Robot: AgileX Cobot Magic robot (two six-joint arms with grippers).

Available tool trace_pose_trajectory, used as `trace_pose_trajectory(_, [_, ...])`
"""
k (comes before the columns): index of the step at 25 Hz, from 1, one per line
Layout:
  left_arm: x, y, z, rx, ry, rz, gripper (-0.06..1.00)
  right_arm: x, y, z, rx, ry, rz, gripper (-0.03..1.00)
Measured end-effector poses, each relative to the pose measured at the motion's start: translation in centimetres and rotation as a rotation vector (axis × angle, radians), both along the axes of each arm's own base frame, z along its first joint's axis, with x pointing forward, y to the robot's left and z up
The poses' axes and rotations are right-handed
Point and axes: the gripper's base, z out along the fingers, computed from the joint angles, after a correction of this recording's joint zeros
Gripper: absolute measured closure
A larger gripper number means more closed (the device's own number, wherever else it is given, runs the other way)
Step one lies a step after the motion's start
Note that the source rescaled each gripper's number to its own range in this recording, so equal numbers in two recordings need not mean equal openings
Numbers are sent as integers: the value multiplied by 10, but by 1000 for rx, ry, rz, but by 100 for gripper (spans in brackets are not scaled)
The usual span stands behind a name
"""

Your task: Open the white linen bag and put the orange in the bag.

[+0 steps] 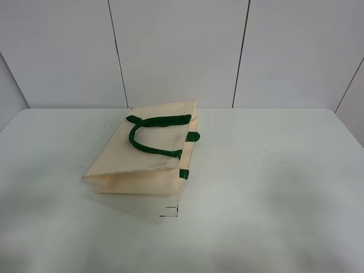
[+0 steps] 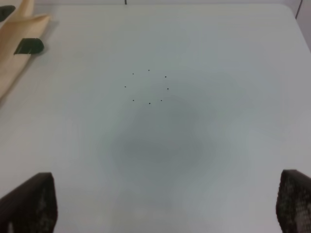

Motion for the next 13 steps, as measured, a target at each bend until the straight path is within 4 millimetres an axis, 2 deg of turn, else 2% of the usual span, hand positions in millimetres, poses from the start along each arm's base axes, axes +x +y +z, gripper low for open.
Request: trace_pose_trajectory(13, [-3, 0, 0, -2, -22, -1, -1, 0, 0, 0, 0, 0, 0, -3])
